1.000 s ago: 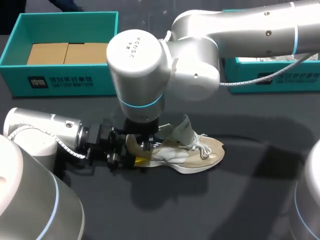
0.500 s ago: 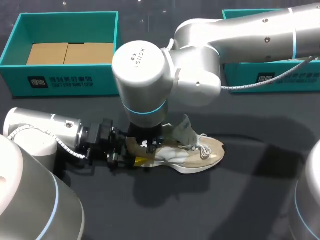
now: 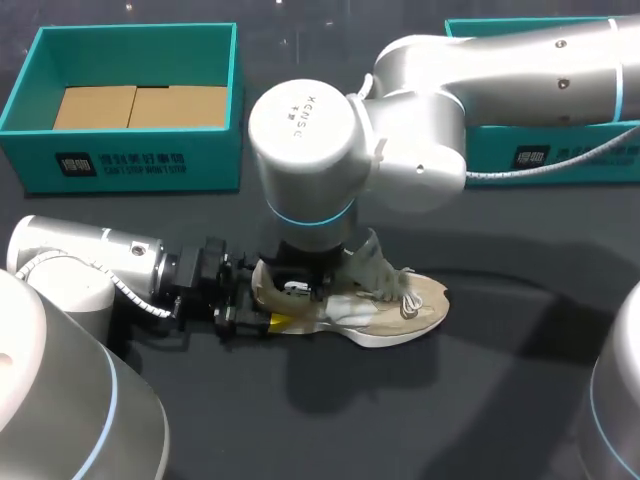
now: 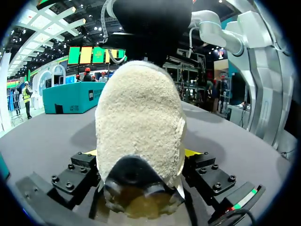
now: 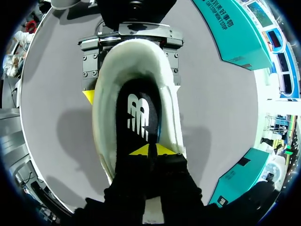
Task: Take the shoe out of the shoebox, open the shoe tongue, remove and reinsert the insole, then place the shoe into the shoebox
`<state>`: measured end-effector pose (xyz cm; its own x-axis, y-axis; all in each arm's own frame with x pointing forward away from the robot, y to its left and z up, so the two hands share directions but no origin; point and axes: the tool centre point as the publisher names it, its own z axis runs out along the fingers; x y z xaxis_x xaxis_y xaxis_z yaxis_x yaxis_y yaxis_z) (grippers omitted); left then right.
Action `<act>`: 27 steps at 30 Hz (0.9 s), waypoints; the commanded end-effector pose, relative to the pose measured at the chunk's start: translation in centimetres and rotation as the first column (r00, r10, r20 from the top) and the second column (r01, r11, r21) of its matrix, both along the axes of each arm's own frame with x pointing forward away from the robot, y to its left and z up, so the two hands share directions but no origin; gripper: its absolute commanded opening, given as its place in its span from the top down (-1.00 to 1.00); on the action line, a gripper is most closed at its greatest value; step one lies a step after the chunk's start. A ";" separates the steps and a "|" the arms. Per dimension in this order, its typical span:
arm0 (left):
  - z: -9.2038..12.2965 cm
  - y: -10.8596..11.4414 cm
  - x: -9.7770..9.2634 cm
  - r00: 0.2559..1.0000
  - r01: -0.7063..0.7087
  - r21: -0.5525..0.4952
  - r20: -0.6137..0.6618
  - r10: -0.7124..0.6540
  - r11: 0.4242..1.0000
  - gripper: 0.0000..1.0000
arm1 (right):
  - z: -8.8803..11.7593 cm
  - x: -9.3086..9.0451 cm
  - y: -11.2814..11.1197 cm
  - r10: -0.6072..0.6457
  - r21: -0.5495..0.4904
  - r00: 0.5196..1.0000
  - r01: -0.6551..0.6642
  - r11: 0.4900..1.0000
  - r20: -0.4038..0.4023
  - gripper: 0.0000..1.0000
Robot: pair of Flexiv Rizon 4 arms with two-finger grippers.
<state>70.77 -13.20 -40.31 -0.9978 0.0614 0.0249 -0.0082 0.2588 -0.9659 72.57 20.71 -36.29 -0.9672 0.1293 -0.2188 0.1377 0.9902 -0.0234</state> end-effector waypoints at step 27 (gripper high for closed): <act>-0.2 0.0 -0.1 1.000 -0.002 0.001 0.001 0.002 1.000 1.00 | -5.2 -0.8 -1.0 -0.017 -0.030 0.991 0.014 0.999 -0.129 0.07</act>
<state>70.75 -13.21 -40.39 -0.9978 0.0616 0.0244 -0.0076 0.2594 -0.9657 71.56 19.27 -39.40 -0.9835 0.1410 -0.1137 0.1482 0.9873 -0.0571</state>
